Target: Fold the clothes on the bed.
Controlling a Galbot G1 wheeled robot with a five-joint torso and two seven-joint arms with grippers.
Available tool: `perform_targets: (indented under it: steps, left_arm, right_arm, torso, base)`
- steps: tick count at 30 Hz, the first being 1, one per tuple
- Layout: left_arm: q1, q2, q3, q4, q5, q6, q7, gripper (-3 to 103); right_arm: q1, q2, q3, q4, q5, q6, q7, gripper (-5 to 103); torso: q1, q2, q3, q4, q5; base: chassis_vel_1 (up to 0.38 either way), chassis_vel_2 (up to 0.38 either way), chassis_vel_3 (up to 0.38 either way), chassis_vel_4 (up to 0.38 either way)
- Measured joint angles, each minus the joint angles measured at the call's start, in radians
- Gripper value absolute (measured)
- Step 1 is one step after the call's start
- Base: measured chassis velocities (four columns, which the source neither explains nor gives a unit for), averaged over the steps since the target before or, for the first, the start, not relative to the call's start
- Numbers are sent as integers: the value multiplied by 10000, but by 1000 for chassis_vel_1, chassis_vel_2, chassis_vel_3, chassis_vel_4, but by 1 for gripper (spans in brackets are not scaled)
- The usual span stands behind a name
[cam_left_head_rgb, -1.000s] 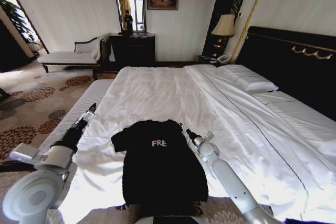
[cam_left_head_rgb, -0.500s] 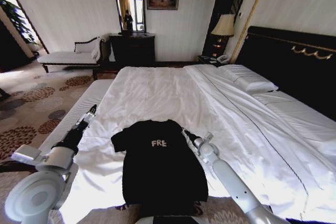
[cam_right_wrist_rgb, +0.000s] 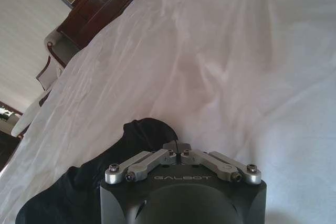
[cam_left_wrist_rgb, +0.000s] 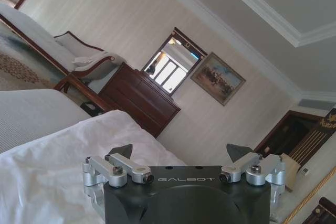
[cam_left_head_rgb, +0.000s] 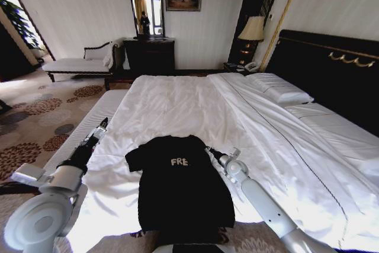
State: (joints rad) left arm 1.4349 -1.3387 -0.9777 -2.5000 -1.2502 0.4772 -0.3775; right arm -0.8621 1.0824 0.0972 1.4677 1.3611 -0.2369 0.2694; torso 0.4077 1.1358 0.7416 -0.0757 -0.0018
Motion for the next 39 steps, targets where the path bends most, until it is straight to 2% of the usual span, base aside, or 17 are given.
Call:
perform_targets:
  steps: [3,5,6,8,9,11,14,18,20,23,24,27,29,33,35,38,39]
  left_arm:
    - [2,10,7,0,7,-4,-6,100]
    - [-4,28,18,0,12,-5,-13,100]
    - [-4,28,18,0,12,-5,-13,100]
    - [-6,53,35,0,23,-5,-21,100]
    - [-6,53,35,0,23,-5,-21,100]
    - [-2,68,42,0,33,-5,-26,100]
    - [15,72,49,0,43,-6,-29,100]
    - [23,82,46,0,52,-9,-32,100]
    - [26,85,41,0,52,-10,-33,100]
    - [44,90,8,0,53,-13,-36,100]
    - [44,90,8,0,53,-13,-36,100]
    - [58,94,-32,0,54,-19,-39,100]
    - [60,94,-38,0,54,-20,-40,100]
    - [57,83,-44,0,54,-24,-45,100]
    - [55,78,-44,0,53,-25,-46,100]
    - [47,38,-9,0,61,-25,-53,100]
    - [47,38,-9,0,61,-25,-53,100]
  right_arm:
    - [41,-31,69,12,23,9,160,3]
    - [60,-105,113,77,225,-114,490,13]
    - [60,-105,113,77,225,-114,490,13]
    - [106,-190,161,196,699,-586,1263,24]
    - [106,-190,161,196,699,-586,1263,24]
    - [194,-259,204,242,966,-853,1621,35]
    - [282,-329,209,253,962,-978,1621,40]
    - [471,-380,46,233,842,-1121,1588,61]
    - [530,-380,-6,212,840,-1159,1588,61]
    - [719,-320,-169,171,850,-1231,1604,78]
    - [719,-320,-169,171,850,-1231,1604,78]
    - [917,-217,-354,79,861,-1250,1627,92]
    - [961,-188,-389,54,885,-1255,1636,92]
    - [1022,-134,-490,28,964,-1290,1685,71]
    - [1022,-133,-505,20,966,-1292,1694,71]
    - [1006,-129,-535,-15,972,-1309,1720,55]
    - [1006,-129,-535,-15,972,-1309,1720,55]
  torso:
    - [0,0,0,1,0]
    - [0,0,0,2,0]
    - [0,0,0,2,0]
    - [0,0,0,-1,1]
    - [0,0,0,-1,1]
    - [0,0,0,0,1]
    - [0,0,0,1,0]
    - [0,0,0,0,0]
    - [0,0,0,1,0]
    - [0,0,0,1,0]
    - [0,0,0,1,0]
    - [0,0,0,2,-1]
    - [0,0,0,2,0]
    - [0,0,0,1,0]
    - [0,0,0,1,-1]
    - [0,0,-1,0,0]
    - [0,0,-1,0,0]
  base:
    - [0,0,0,0]
    - [0,0,0,0]
    - [0,0,0,0]
    - [0,0,0,0]
    - [0,0,0,0]
    - [0,0,0,0]
    - [0,0,0,0]
    - [0,0,0,0]
    - [0,0,0,0]
    - [0,0,0,0]
    - [0,0,0,0]
    - [0,0,0,0]
    - [0,0,0,0]
    - [0,0,0,0]
    - [0,0,0,0]
    - [0,0,0,0]
    - [0,0,0,0]
